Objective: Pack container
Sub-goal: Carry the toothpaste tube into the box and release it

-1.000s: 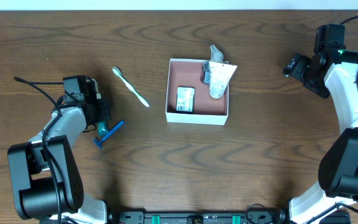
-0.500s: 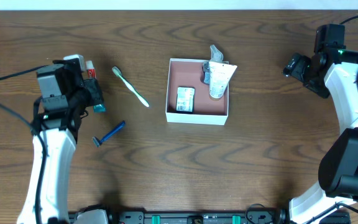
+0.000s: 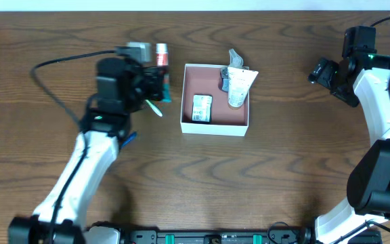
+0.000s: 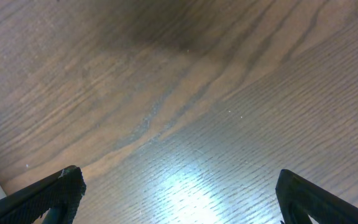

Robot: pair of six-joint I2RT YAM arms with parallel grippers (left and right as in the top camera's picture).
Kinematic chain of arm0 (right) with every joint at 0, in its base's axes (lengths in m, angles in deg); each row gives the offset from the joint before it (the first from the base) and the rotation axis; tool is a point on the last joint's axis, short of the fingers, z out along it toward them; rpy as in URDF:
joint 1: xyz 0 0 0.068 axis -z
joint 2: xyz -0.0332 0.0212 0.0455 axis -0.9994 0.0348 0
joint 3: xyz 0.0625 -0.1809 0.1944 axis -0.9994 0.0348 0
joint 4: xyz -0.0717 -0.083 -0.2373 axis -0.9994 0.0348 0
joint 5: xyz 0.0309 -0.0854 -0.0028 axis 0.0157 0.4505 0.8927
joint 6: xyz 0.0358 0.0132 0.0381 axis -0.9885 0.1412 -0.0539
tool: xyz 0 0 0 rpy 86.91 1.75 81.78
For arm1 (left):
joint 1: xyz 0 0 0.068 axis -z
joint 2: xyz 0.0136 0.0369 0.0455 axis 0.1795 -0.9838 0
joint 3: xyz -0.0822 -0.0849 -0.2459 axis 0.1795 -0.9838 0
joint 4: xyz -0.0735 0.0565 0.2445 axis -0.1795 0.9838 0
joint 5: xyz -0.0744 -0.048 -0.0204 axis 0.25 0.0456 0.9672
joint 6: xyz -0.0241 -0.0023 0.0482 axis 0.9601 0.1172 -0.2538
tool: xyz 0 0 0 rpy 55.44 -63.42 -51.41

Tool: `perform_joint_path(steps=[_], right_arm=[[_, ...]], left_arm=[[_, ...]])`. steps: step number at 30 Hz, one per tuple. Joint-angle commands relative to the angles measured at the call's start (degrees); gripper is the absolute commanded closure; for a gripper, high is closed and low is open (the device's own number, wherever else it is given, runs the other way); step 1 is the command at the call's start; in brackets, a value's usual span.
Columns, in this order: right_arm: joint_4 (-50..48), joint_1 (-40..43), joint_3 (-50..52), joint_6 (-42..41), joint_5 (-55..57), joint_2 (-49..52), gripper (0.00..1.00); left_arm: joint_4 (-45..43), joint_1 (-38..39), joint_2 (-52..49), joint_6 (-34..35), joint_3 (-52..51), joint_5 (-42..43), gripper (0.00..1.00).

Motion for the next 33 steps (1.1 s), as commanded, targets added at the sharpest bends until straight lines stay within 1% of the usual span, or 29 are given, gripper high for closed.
perform_joint_path(steps=[1,3,6,11,12,13,14,17,18,19,21,24,27,30,33], right_arm=[[0.00,0.11,-0.52,-0.85,0.22,0.13,0.01],[0.00,0.11,-0.52,-0.85,0.22,0.13,0.01],[0.00,0.11,-0.52,-0.85,0.22,0.13,0.01],[0.00,0.11,-0.52,-0.85,0.22,0.13,0.01],[0.00,0.11,-0.52,-0.85,0.22,0.13,0.01],[0.00,0.11,-0.52,-0.85,0.22,0.13,0.01],[0.00,0.11,-0.52,-0.85,0.22,0.13,0.01],[0.00,0.11,-0.52,-0.85,0.22,0.13,0.01],[0.00,0.11,-0.52,-0.85,0.22,0.13,0.01],[0.00,0.11,-0.52,-0.85,0.24,0.13,0.01],[0.00,0.11,-0.52,-0.85,0.22,0.13,0.01],[0.00,0.11,-0.52,-0.85,0.24,0.13,0.01],[0.00,0.11,-0.52,-0.85,0.22,0.13,0.01],[0.00,0.11,-0.52,-0.85,0.22,0.13,0.01],[0.00,0.11,-0.52,-0.85,0.22,0.13,0.01]], left_arm=[[-1.40,2.99,-3.69,3.21,0.85,0.61,0.92],[-1.70,4.39,-6.14,4.52,0.85,0.63,0.92],[-2.49,6.10,-8.90,4.70,0.85,0.66,0.92],[-5.53,8.17,-9.79,5.29,0.85,0.63,0.92],[-6.27,8.39,-9.79,5.31,0.85,0.66,0.89],[-6.82,8.59,-9.79,5.31,0.85,0.66,0.83],[-7.15,8.79,-9.79,5.31,0.85,0.66,0.74],[-6.97,9.44,-9.79,5.29,0.85,0.72,0.67],[-6.80,9.66,-9.79,5.27,0.85,0.85,0.62],[-6.64,9.81,-9.79,5.27,0.85,0.92,0.54],[-6.51,9.94,-9.79,5.27,0.85,1.09,0.49],[-6.71,9.57,-9.68,5.25,0.85,1.05,0.44],[-6.69,7.50,-8.59,5.27,1.07,1.07,0.44],[-5.90,3.78,-5.42,5.29,1.07,1.09,0.44],[-3.23,-0.72,-1.55,5.22,1.07,1.03,0.44]])
